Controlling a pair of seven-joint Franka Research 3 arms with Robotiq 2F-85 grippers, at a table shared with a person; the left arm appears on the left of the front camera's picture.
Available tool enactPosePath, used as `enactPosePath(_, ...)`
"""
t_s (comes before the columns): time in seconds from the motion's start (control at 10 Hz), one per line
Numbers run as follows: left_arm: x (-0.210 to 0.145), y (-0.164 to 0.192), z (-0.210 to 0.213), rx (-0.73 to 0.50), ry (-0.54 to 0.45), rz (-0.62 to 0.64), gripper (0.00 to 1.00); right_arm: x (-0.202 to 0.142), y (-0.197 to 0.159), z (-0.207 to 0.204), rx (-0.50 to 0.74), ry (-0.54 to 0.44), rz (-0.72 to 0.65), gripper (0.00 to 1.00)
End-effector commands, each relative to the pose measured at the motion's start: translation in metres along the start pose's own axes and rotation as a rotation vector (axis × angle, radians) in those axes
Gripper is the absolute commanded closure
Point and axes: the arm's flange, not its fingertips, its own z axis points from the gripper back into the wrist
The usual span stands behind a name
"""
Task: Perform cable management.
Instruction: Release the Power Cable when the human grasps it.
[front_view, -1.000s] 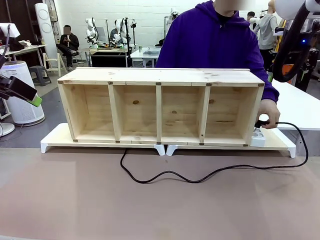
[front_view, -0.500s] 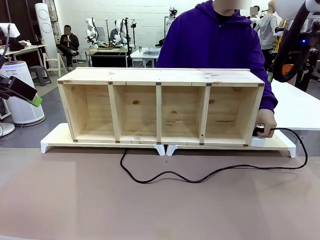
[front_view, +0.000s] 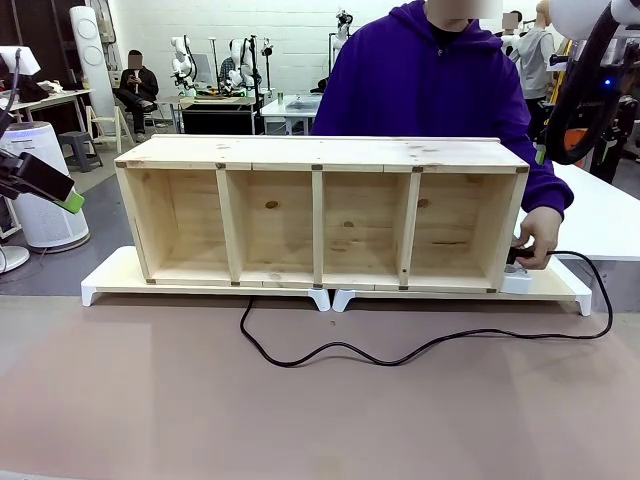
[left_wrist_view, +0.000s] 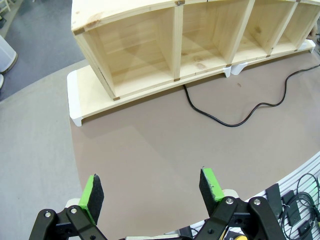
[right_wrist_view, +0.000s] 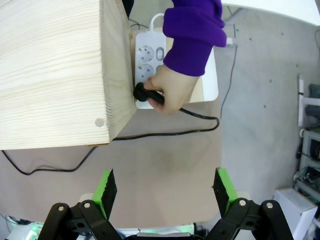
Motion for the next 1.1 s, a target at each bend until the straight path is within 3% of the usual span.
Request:
enactPosePath(0.0, 0.0012, 0.0005, -0.0003, -0.002, -0.007, 0.009, 0.00, -0.0003, -0.0007, -0.0009, 0.002, 0.006, -0.002, 0.00)
enactPosePath(1.0, 0.0012, 0.0005, -0.0003, -0.002, -0.007, 0.009, 0.00, -0.0003, -0.0007, -0.0009, 0.002, 0.006, -0.002, 0.00)
